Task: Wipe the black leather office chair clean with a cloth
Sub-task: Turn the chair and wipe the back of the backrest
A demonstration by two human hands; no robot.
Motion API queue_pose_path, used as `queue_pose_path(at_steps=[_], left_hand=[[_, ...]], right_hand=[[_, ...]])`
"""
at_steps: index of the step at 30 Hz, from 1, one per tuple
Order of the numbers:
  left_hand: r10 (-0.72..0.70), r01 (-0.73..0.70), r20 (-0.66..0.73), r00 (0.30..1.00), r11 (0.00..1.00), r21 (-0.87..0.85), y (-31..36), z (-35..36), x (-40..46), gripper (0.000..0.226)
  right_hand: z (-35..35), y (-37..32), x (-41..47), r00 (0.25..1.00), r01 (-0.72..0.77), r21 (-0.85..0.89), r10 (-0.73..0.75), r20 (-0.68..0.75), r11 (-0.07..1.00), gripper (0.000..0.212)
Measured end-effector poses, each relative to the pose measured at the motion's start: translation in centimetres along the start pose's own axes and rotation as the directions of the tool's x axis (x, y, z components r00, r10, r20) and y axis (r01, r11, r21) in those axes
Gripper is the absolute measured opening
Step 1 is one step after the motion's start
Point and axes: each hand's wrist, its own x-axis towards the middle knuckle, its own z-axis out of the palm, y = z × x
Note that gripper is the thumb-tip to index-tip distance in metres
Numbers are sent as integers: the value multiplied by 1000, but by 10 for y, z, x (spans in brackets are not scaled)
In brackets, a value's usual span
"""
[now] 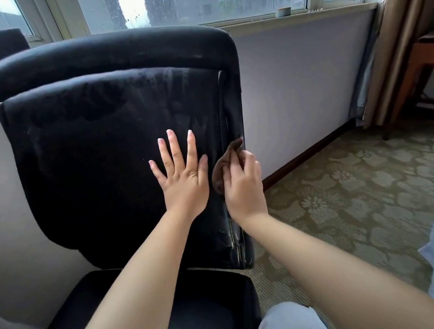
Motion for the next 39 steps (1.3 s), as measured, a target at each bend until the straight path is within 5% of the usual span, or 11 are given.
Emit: queue_pose_path(at_steps=[7, 12, 23, 30, 36, 39], left_hand=[[1, -1, 36, 999, 1000, -8, -2, 3, 1, 51], [-13, 13, 45, 999, 1000, 4, -2, 3, 0, 51], [-6, 5, 64, 998, 1000, 2, -2, 2, 1, 51], [-16, 16, 63, 998, 1000, 5, -3, 2, 2, 52], [-6, 6, 63, 998, 1000, -3, -3, 4, 2, 52], [-15, 14, 91, 996, 1000, 16, -4, 1, 2, 51]], right_hand=[[-1, 21, -60, 950, -114, 48, 95, 297, 992, 52], [-17, 13, -12, 979, 26, 51, -36, 202, 998, 35], [-9, 23, -39, 941, -129, 97, 91, 327, 987, 34], [-13, -2, 15, 988, -66, 121, 47, 150, 991, 32], [-3, 13, -34, 945, -209, 113, 171, 280, 971, 36], [-10, 15, -31, 939, -164, 109, 121, 321, 980, 34]])
